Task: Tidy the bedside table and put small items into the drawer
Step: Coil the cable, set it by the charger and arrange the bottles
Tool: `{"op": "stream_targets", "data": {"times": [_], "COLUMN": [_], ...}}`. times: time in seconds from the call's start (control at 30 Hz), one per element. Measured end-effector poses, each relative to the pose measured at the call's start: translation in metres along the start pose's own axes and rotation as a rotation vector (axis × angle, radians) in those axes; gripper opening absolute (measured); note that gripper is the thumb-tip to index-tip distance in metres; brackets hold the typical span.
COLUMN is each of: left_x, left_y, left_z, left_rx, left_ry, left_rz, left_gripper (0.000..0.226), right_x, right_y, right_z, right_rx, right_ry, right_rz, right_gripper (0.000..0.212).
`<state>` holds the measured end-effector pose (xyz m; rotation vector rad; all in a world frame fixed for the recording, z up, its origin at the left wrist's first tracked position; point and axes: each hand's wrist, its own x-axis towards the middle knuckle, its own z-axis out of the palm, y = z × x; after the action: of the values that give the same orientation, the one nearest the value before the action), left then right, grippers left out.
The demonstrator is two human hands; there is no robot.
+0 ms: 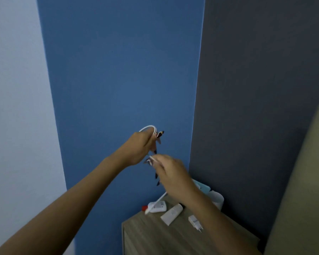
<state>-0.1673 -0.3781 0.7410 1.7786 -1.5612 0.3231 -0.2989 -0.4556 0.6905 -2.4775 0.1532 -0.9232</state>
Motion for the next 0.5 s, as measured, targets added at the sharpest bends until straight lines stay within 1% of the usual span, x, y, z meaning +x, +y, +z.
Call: {"op": "stream_targets", "data": {"times": [0.07,0.13,0.23,0.3,0.37,0.43,0.5], "left_x": [-0.009,-0.017,-0.024,-0.024,-0.024,-0.022,-0.017], "left_y": [-0.006,-0.008,0.005,0.016,0.027,0.034,0.038], "left_z": [0.004,0.007,0.010,0.014,0.020,0.025,0.027], "left_rx": [-0.014,-0.088,-0.406,-0.602,-0.791,-1.011,-1.247], "left_ry": [-0.047,-0.077,-0.131,-0.194,-0.256,-0.293,-0.284], "left_rz": [-0.066,-0.122,-0.224,-0.258,-0.254,-0.254,-0.279], "left_gripper": [0.034,0.040,0.044,0.044,0.039,0.034,0.033], "right_x": [0.007,0.015,0.023,0.027,0.029,0.030,0.027], "right_y": [0.012,0.024,0.038,0.044,0.048,0.048,0.045], "right_z": [-0.023,-0.045,-0.062,-0.061,-0.053,-0.040,-0.021], "right_rx": [-0.115,-0.129,-0.108,-0.074,0.029,0.179,0.402], "right_ry": [0.035,0.122,0.236,0.285,0.304,0.282,0.242], "right_rz": [-0.012,-0.018,-0.054,-0.057,-0.021,0.044,0.179], "right_gripper": [0.024,0.021,0.020,0.023,0.025,0.024,0.020]}}
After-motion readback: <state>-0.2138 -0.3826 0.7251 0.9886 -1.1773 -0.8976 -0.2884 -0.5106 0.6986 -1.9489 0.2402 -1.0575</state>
